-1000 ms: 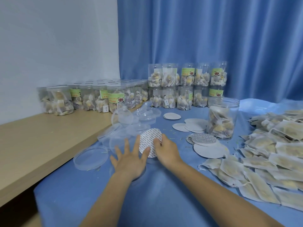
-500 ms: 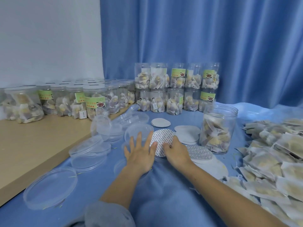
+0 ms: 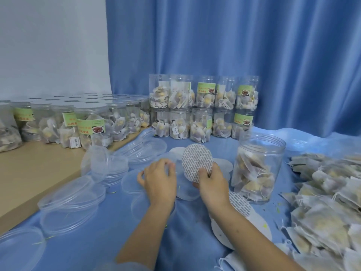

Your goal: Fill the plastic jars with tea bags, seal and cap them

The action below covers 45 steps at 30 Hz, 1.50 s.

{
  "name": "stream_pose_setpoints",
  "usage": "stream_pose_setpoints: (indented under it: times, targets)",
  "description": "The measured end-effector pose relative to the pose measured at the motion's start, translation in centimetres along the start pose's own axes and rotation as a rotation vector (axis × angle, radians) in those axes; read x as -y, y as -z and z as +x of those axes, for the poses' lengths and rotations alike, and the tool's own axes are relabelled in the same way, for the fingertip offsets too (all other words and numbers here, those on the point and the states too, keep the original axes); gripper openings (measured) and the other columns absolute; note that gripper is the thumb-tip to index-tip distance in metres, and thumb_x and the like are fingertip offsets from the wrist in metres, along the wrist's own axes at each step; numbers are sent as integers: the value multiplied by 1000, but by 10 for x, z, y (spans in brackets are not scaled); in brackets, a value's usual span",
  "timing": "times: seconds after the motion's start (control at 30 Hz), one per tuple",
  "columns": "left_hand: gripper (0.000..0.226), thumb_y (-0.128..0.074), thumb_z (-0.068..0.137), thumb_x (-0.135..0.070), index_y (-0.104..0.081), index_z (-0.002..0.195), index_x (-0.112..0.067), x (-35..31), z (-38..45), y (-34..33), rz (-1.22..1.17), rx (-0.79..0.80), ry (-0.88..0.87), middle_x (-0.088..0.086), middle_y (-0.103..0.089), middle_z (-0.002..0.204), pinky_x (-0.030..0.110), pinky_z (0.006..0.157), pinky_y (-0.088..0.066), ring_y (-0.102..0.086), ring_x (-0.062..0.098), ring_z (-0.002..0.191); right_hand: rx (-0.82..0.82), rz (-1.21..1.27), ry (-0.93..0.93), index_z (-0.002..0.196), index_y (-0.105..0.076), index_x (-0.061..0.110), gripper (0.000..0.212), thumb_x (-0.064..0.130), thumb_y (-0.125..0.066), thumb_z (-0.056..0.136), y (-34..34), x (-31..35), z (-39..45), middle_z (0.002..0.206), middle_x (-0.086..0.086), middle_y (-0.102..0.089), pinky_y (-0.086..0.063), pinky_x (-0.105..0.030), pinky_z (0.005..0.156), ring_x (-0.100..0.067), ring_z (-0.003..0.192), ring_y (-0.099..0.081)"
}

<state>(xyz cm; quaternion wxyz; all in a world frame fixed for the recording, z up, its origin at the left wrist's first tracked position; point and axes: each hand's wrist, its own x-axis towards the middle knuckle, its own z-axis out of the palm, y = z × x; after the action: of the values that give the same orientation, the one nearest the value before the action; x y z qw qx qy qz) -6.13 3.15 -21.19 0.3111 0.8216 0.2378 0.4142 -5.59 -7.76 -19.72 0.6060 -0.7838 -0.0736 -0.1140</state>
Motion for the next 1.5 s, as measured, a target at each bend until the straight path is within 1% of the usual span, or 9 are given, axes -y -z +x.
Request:
stream_pose_setpoints:
  times: [0.23,0.43,0.73,0.87,0.97,1.03,1.33,1.43,1.5]
  targets:
    - [22,-48,97,-19,-47,75,-22,-13,10,21,-791,-135,220,-4,-60,72,31,72,-44,-56,15,72,-123,256,-90,105,-55,13,13,13,-48,94,3,-2,10,88,2,-62,-52,-48,87,-20,83,-65]
    - [33,-37,102,-24,-53,75,-12,-24,35,31,-1262,131,436,-2,-44,59,18,41,-37,-40,5,41,-156,366,-52,133,-41,25,45,9,-52,93,24,9,17,102,3,-60,-58,-32,73,-9,86,-63]
    - [29,-37,100,-36,-56,107,-15,-55,20,35,-1047,364,347,4,-66,108,38,88,-51,-64,19,101,483,684,-25,117,-62,14,39,38,-54,87,43,45,11,111,-6,-71,-56,-39,85,-22,103,-67]
    - [26,-46,97,-28,-59,106,-7,-78,23,62,-1191,425,271,7,-73,98,31,69,-58,-70,18,90,348,605,120,124,-52,14,41,6,-64,86,59,66,11,107,0,-69,-57,-24,75,-11,93,-68]
    - [17,-52,93,-19,-60,95,-4,-93,22,77,-1263,511,188,7,-73,88,29,60,-58,-71,16,79,130,-57,585,139,-28,32,76,31,-69,76,80,83,7,130,10,-39,-42,-9,84,7,111,-46]
    - [14,-53,93,-16,-59,91,-5,-108,17,76,-1289,551,172,6,-72,80,26,56,-56,-70,14,71,65,-507,797,144,-21,33,97,58,-64,61,90,87,5,143,7,-18,-35,-24,98,-10,129,-27]
    - [22,-45,95,-16,-53,115,-9,-148,2,14,-1180,750,264,11,-66,109,28,69,-54,-66,14,83,-92,-581,397,141,-22,52,91,74,-52,58,156,61,40,145,-4,-30,-33,-39,108,-21,137,-27]
    - [75,-51,83,11,-22,145,-20,-132,-18,-21,-848,847,44,1,-32,149,14,87,-41,-36,12,134,-96,-487,337,131,-33,60,77,75,-56,59,167,45,47,143,0,-32,-29,-29,102,-16,136,-29]
    - [106,-69,75,5,1,148,-30,-122,-36,-43,-763,1043,-41,-8,-24,149,5,76,-41,-33,4,131,-110,-487,323,129,-35,61,76,79,-54,57,167,39,50,145,0,-30,-29,-31,104,-16,137,-28]
